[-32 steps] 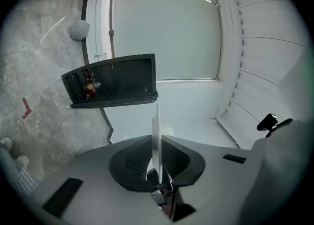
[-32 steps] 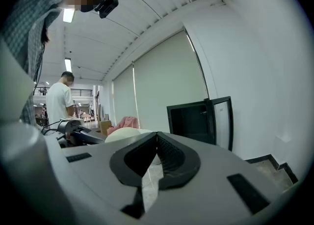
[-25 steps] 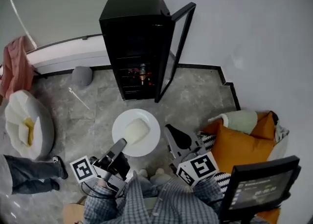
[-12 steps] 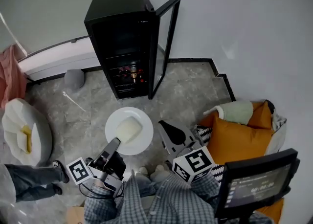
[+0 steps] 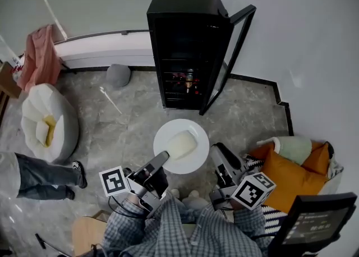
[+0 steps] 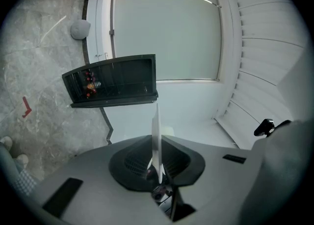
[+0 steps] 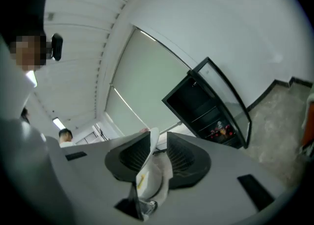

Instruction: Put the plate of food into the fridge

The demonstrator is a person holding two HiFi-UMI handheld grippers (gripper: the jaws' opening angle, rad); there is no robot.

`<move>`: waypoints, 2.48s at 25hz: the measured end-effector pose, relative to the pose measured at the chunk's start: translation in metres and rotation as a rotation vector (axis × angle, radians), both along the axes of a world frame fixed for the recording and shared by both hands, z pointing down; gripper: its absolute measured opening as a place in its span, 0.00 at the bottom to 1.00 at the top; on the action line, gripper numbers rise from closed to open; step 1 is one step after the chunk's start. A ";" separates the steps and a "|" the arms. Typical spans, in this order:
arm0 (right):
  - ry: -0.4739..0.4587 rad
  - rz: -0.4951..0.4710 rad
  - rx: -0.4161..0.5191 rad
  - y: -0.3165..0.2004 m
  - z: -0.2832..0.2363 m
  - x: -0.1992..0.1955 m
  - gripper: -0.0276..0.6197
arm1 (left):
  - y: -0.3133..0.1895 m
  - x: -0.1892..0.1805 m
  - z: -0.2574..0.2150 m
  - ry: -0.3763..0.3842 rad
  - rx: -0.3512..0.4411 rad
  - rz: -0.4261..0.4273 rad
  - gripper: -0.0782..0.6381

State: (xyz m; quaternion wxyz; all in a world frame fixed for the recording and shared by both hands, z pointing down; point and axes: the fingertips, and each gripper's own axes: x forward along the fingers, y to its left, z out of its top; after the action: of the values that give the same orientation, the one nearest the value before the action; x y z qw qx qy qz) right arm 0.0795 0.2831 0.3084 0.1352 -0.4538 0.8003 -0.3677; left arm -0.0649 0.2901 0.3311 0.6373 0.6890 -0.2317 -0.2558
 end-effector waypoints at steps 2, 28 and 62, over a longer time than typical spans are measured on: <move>-0.066 -0.016 -0.038 0.001 0.002 -0.003 0.20 | 0.000 0.000 0.000 0.003 -0.001 0.001 0.16; -0.248 -0.073 -0.100 0.007 0.007 -0.038 0.14 | -0.007 -0.008 0.002 0.040 -0.024 0.054 0.16; -0.254 -0.147 -0.151 -0.149 0.021 -0.003 0.14 | -0.149 0.025 0.013 0.021 -0.054 -0.053 0.16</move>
State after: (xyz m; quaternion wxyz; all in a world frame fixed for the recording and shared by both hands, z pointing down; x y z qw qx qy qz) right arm 0.0769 0.1345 0.3290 0.1736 -0.3527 0.7781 -0.4900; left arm -0.0398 0.1407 0.3436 0.6510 0.6626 -0.2499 -0.2732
